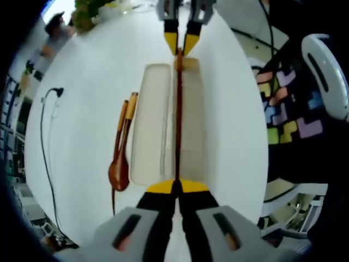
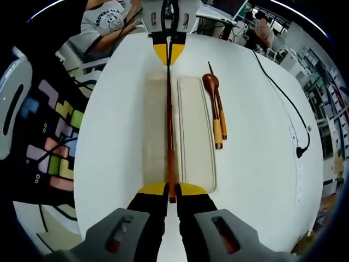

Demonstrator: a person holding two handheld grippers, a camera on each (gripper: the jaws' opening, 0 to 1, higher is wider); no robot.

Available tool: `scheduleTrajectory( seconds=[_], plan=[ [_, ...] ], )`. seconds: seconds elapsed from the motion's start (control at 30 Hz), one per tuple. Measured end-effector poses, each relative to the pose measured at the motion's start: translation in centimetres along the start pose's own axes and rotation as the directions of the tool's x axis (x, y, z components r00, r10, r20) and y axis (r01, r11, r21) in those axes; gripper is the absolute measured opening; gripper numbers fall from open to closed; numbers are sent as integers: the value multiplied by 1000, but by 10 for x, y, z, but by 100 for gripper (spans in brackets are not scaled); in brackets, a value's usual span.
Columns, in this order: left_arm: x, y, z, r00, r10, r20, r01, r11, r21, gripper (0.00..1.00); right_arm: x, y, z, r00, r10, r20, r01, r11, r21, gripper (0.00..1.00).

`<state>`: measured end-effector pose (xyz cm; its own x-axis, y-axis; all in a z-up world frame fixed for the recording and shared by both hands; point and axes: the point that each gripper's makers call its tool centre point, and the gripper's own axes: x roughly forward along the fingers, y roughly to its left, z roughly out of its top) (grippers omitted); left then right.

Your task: Arrange the utensils inside the cutlery case until each visible utensil rests in its matching compartment.

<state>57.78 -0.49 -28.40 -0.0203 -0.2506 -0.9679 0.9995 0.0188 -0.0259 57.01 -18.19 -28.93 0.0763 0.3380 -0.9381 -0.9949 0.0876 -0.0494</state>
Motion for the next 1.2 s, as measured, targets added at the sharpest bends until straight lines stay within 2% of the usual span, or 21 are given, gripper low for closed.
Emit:
scheduleTrajectory(
  seconds=[0.33,0.77,0.9,1.2],
  plan=[
    [12,-9,1,1000,-28,13,28,999,26,2,11,14,-10,998,63,-17,-63,998,23,5],
    [29,-16,-4,996,-86,22,87,996,-15,2,18,22,-13,993,121,-12,-120,991,52,5],
    [32,-18,-6,994,-108,18,108,993,-39,2,20,22,-11,991,135,-8,-134,989,58,5],
    [33,-24,-6,988,-154,24,155,988,-23,2,22,22,-12,990,140,-9,-139,988,61,5]
  ],
)
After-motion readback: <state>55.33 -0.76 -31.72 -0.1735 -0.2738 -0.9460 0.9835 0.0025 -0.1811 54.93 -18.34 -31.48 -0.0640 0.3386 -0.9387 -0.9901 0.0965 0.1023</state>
